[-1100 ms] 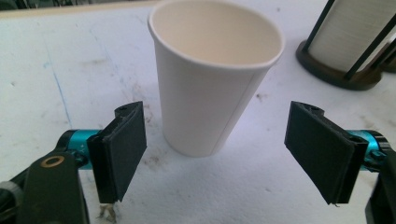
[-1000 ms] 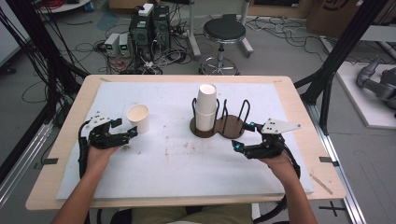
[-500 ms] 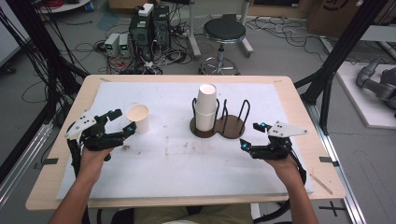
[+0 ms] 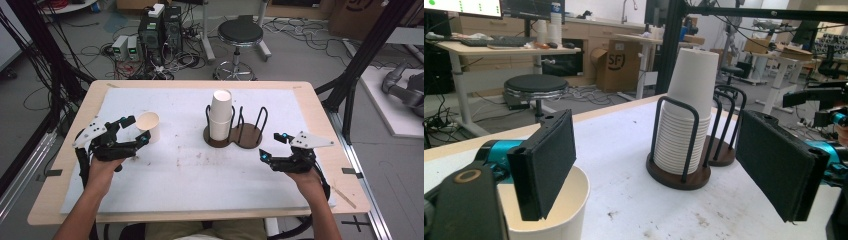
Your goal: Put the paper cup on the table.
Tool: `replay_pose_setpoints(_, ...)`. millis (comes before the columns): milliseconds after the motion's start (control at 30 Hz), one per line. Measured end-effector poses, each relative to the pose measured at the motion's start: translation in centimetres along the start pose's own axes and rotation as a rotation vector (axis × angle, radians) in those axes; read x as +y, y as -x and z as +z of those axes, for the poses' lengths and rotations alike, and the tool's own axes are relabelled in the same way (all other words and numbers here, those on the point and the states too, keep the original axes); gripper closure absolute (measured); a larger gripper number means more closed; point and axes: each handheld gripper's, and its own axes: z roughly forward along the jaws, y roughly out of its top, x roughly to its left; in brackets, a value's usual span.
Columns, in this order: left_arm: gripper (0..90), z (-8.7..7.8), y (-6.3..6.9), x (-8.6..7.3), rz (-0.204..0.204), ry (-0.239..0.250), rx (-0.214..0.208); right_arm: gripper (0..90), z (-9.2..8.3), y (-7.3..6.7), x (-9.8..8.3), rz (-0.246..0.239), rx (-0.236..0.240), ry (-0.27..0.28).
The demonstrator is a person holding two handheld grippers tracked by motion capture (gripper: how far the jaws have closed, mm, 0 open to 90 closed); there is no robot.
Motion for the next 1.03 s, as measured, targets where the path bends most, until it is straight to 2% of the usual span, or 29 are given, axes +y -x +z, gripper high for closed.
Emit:
replay_pose_setpoints(400,16.8,-0.02,0.22,-0.21,0.008,-0.014,-0.006,20.4,-0.15,0.04,0.0,0.002,-0.015,-0.002)
replay_pose_setpoints(833,16.8,0.04,0.0,-0.27,0.007,-0.008,-0.005,20.4,0.05,0.0,-0.14,-0.009,-0.017,-0.013)
replay_pose_setpoints(1033,16.8,0.17,-0.18,-0.46,0.004,-0.012,-0.003,20.4,-0.22,0.03,-0.22,0.0,-0.024,-0.016)
